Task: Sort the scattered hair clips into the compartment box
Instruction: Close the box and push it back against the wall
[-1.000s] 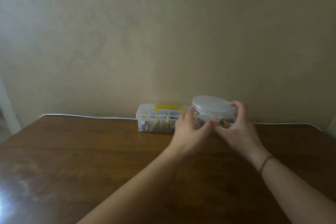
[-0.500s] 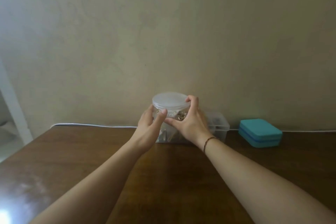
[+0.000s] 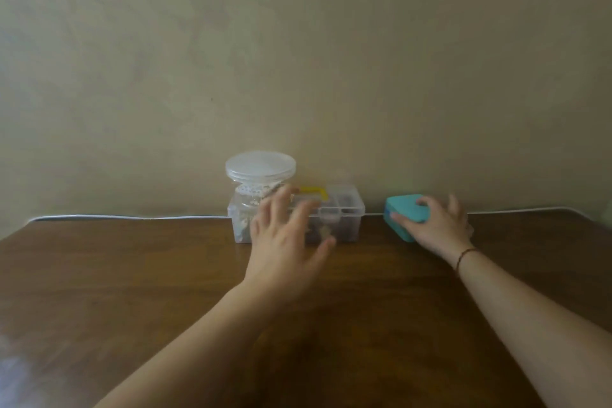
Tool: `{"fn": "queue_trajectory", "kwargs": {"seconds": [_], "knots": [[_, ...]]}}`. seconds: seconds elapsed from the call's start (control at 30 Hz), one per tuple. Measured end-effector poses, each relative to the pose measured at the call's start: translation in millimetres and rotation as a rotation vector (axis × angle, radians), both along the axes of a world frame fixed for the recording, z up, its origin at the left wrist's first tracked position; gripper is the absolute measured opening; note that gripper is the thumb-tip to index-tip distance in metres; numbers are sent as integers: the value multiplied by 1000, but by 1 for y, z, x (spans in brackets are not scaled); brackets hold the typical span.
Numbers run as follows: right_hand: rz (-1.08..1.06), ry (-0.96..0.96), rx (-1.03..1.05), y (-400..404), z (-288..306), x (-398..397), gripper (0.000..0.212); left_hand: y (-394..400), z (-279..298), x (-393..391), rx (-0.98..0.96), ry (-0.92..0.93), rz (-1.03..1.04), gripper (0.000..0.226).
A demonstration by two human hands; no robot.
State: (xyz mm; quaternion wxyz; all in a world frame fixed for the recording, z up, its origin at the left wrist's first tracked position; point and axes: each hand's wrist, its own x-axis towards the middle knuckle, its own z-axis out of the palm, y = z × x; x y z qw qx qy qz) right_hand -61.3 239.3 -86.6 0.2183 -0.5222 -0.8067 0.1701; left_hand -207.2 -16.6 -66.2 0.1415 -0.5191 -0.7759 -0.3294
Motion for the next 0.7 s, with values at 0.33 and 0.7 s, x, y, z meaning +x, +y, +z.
{"fn": "queue_trajectory", "kwargs": {"seconds": [0.33, 0.7], "knots": [[120, 438, 196, -44, 16, 22, 72, 21, 3, 62, -339, -452, -314, 81], [496, 479, 173, -101, 64, -36, 51, 35, 23, 17, 269, -675, -300, 48]]}}
